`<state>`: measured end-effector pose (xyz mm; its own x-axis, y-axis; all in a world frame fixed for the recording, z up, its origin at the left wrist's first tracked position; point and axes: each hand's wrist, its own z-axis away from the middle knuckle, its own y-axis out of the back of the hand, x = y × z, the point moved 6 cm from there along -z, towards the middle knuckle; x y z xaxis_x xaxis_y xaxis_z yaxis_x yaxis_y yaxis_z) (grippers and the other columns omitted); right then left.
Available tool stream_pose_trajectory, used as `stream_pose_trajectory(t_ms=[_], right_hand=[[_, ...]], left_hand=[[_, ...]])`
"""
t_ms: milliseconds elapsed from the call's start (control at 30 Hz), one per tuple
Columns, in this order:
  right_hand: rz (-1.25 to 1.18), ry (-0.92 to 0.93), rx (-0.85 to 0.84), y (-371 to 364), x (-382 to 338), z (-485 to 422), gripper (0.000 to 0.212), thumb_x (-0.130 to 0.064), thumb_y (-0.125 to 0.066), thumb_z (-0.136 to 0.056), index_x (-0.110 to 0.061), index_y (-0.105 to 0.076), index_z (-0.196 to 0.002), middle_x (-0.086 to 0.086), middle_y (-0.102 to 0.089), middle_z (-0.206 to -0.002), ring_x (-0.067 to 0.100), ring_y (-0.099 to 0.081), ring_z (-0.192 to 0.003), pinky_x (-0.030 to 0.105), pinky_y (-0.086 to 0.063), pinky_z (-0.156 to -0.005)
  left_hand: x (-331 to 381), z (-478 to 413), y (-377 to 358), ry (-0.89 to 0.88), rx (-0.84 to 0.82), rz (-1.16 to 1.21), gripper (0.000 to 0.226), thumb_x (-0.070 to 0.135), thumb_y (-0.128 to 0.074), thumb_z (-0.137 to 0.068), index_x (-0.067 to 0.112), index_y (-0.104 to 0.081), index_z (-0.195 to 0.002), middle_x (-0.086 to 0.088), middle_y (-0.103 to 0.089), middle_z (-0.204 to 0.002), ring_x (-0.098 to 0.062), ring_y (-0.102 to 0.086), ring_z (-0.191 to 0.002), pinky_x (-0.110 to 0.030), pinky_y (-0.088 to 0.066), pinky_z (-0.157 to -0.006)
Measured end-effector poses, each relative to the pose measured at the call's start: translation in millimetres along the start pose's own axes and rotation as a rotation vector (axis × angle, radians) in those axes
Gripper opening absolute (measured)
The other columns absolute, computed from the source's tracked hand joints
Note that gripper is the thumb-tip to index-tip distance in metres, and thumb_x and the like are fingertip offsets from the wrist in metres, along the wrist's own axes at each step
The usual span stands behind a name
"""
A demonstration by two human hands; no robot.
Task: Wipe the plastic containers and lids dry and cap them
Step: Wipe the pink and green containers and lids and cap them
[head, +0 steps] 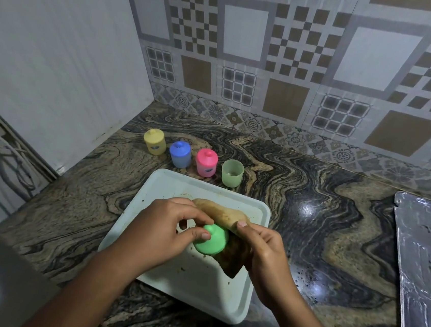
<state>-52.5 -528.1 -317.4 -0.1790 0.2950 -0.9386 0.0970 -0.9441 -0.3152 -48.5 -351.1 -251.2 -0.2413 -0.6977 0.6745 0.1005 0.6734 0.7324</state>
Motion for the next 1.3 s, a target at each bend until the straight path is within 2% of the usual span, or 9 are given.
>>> stream_pose_trajectory(t_ms=[100,200,300,433,567,700,867,1000,1300], right_hand=[[0.038,0.024,0.025,2,-6,-1,0.039,-0.031,-0.060,-0.089,-0.010,-0.064,-0.056,0.014,-0.054,-0.054,0.023,-0.049,-0.055,0.037,-0.038,-0.058],[0.265,0.222,0.066,4,-22,3,0.048,-0.034,-0.056,-0.096,-0.001,-0.056,-0.062,0.017,-0.051,-0.052,0.029,-0.047,-0.049,0.042,-0.040,-0.052],[0.692,0.497,0.048,-11,-35,11,0.039,-0.024,-0.055,-0.101,-0.010,-0.050,-0.065,-0.006,-0.042,-0.060,0.009,-0.039,-0.054,0.030,-0.033,-0.052],[0.828,0.629,-0.043,-27,-32,19,0.026,-0.011,-0.055,-0.102,-0.011,-0.061,-0.076,-0.004,-0.055,-0.077,0.009,-0.049,-0.062,0.029,-0.041,-0.058],[0.743,0.503,-0.037,-12,-16,26,0.032,-0.025,-0.053,-0.103,-0.017,-0.060,-0.073,-0.011,-0.067,-0.081,0.011,-0.054,-0.053,0.032,-0.046,-0.055],[0.422,0.265,0.113,10,-20,16,0.051,-0.045,-0.054,-0.096,-0.006,-0.056,-0.064,0.014,-0.055,-0.050,0.023,-0.050,-0.046,0.037,-0.042,-0.049],[0.134,0.104,0.014,-1,-18,1,0.065,-0.054,-0.068,-0.084,0.007,-0.054,-0.071,0.013,-0.044,-0.065,0.024,-0.041,-0.066,0.043,-0.034,-0.065],[-0.015,0.093,-0.004,-7,-19,5,0.052,-0.034,-0.063,-0.096,-0.001,-0.063,-0.057,0.017,-0.056,-0.052,0.029,-0.054,-0.053,0.038,-0.045,-0.059],[0.009,0.167,0.063,-9,-23,14,0.047,-0.026,-0.052,-0.094,-0.010,-0.064,-0.052,0.013,-0.054,-0.043,0.027,-0.051,-0.039,0.033,-0.042,-0.051]], left_hand=[[-1,-3,3,0.010,0.014,-0.060,0.016,0.043,-0.073,-0.078,0.038,-0.075,-0.092,0.022,-0.068,-0.090,-0.009,-0.061,-0.075,-0.030,-0.053,-0.068],[-3,-4,7,0.063,0.111,-0.053,0.011,0.029,-0.079,-0.080,0.036,-0.074,-0.086,0.021,-0.067,-0.084,-0.006,-0.060,-0.076,-0.019,-0.048,-0.068],[-1,-5,7,0.101,0.202,-0.036,0.014,0.019,-0.080,-0.080,0.032,-0.074,-0.082,0.016,-0.068,-0.080,-0.007,-0.061,-0.077,-0.009,-0.043,-0.067],[-2,-8,7,0.141,0.272,-0.018,0.011,0.014,-0.079,-0.081,0.023,-0.076,-0.087,0.013,-0.069,-0.082,-0.005,-0.059,-0.079,-0.006,-0.043,-0.068],[-9,-5,10,0.088,0.253,-0.069,0.013,0.011,-0.077,-0.083,0.021,-0.075,-0.090,0.013,-0.066,-0.086,0.003,-0.058,-0.081,-0.001,-0.038,-0.069],[-9,4,5,-0.103,0.176,-0.080,0.023,0.003,-0.075,-0.084,0.022,-0.076,-0.098,0.010,-0.061,-0.094,0.000,-0.060,-0.088,-0.007,-0.043,-0.078],[4,13,-1,-0.197,0.165,0.050,0.024,-0.002,-0.070,-0.086,0.015,-0.078,-0.101,0.007,-0.060,-0.097,-0.004,-0.066,-0.088,-0.008,-0.052,-0.068],[11,12,1,-0.159,0.216,0.051,0.020,0.017,-0.074,-0.087,0.024,-0.077,-0.105,0.011,-0.066,-0.092,-0.007,-0.066,-0.085,-0.015,-0.051,-0.069],[-6,22,-19,0.424,0.353,0.486,0.022,0.014,-0.085,-0.075,0.018,-0.080,-0.096,0.008,-0.076,-0.078,-0.007,-0.072,-0.076,-0.032,-0.059,-0.050]])
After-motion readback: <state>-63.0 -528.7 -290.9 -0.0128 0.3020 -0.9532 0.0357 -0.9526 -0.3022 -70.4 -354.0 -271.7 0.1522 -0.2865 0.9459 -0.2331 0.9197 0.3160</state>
